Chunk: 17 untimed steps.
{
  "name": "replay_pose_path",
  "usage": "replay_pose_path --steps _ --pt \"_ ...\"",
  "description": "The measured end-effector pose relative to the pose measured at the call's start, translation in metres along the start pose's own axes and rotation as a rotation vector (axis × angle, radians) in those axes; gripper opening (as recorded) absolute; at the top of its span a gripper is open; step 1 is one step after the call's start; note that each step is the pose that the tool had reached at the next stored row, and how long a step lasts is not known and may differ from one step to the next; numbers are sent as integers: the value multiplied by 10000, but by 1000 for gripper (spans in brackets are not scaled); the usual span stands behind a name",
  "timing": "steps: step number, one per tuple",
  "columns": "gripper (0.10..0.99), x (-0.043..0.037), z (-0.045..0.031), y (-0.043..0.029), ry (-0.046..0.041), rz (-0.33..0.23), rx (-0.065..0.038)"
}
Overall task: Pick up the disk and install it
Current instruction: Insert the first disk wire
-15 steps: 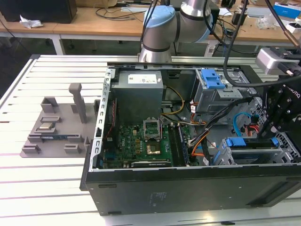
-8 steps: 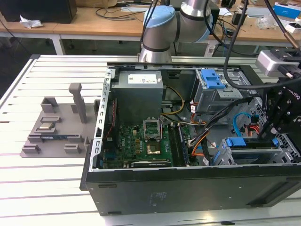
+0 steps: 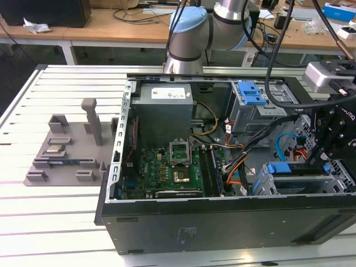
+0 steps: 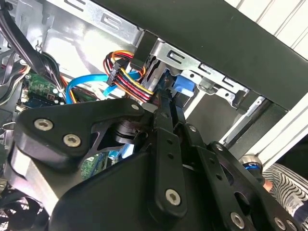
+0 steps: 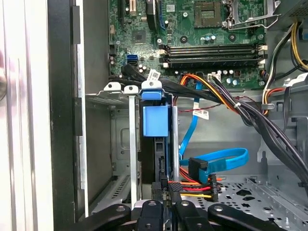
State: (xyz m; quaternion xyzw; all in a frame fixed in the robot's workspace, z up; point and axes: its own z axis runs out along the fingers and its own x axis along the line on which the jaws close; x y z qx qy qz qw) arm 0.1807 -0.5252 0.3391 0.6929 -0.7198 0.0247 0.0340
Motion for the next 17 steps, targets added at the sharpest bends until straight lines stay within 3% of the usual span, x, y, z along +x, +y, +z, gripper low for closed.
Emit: replay_pose_path --steps 8,9,13,15,17 --pt "176 -2 43 -1 5 -1 0" --pt "239 -2 37 -1 13 -1 1" --pt "239 -40 -136 3 41 1 13" --pt "106 -75 -210 6 77 1 14" --pt "106 -97 -282 8 119 2 17"
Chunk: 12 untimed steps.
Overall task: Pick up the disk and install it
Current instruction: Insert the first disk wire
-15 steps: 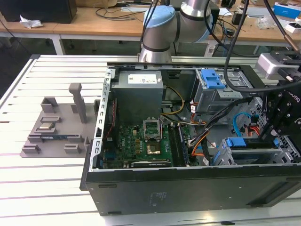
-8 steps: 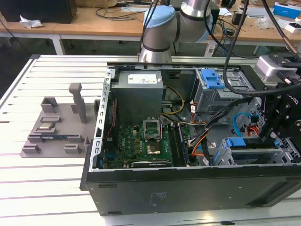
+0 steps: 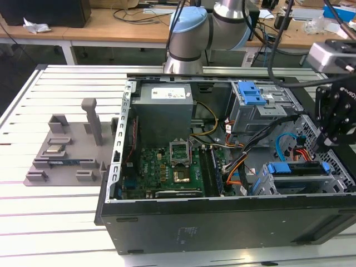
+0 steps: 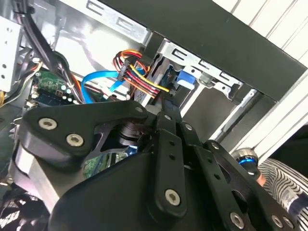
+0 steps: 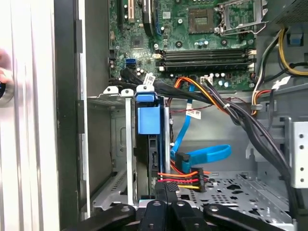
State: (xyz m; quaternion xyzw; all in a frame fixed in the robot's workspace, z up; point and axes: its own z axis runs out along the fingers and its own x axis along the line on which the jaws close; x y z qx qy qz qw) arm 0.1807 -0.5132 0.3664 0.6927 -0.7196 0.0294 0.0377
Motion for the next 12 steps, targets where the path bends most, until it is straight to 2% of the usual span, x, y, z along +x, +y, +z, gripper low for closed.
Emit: replay_pose_path --steps 1,4,12 --pt "106 0 -25 0 6 0 0" --pt "106 10 -170 2 25 0 1" --pt "106 12 -190 2 25 0 0"
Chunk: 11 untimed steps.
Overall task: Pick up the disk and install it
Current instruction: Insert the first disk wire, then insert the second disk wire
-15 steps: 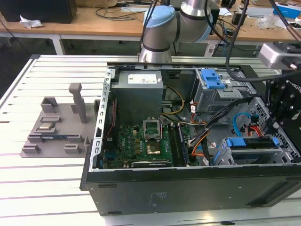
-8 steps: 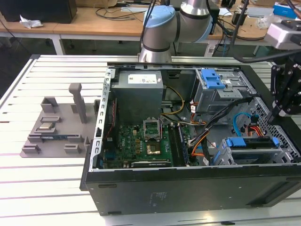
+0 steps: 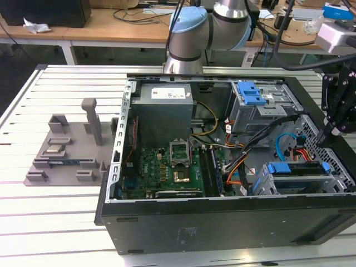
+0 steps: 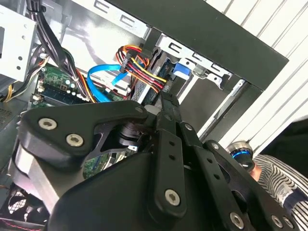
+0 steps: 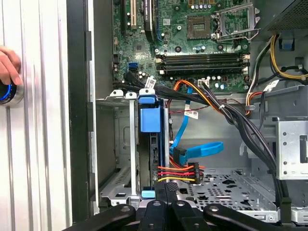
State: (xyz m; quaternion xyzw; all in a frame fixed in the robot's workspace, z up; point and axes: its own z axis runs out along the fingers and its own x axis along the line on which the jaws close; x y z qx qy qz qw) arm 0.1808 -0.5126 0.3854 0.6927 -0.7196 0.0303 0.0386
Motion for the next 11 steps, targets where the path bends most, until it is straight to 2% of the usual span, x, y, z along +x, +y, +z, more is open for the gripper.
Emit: replay_pose_path --steps 4,7,8,9,10,11 --pt "114 0 -4 0 -1 0 0" --pt "294 1 -7 0 0 0 0" --pt "294 0 -7 0 1 0 0" --pt "361 -10 -9 5 4 0 1" --pt "361 -27 -8 12 3 1 0" --pt "361 -82 -3 43 0 0 0"
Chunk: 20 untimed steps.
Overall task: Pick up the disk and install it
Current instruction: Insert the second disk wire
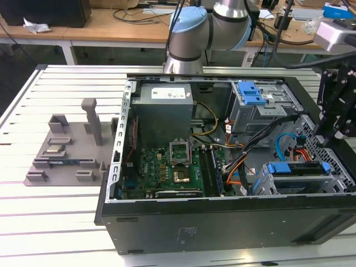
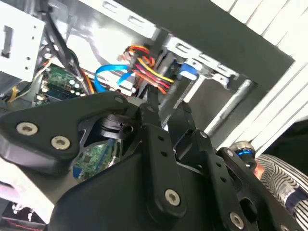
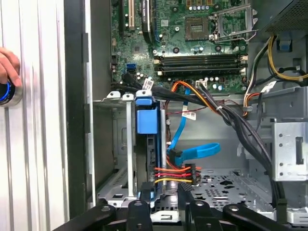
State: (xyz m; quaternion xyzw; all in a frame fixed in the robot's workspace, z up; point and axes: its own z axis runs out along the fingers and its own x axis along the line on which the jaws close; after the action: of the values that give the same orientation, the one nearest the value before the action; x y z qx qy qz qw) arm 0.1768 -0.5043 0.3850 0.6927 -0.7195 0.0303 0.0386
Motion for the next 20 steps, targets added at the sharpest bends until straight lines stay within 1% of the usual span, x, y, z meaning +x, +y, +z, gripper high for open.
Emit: replay_pose_path --steps 1,2,3,4,5,8,9,10,11,12,14,17,18,20 --pt "361 -42 4 34 0 -1 0" --pt "361 -62 7 64 2 -1 0" --pt "361 -94 33 231 3 1 0" --pt "361 -75 93 356 -1 -54 5" --pt "361 -69 117 355 4 -76 7" --pt "361 -69 119 355 1 -76 7" --pt "345 -69 119 354 0 -76 7" --pt "216 -68 119 354 0 -76 8" --pt "216 -68 119 354 1 -76 7" --pt "161 -68 119 354 0 -76 7" --pt "161 -63 119 353 1 -76 7" --pt "161 42 139 349 37 -77 9" --pt "161 87 166 348 40 -106 6" --pt "161 90 193 347 50 -269 12"
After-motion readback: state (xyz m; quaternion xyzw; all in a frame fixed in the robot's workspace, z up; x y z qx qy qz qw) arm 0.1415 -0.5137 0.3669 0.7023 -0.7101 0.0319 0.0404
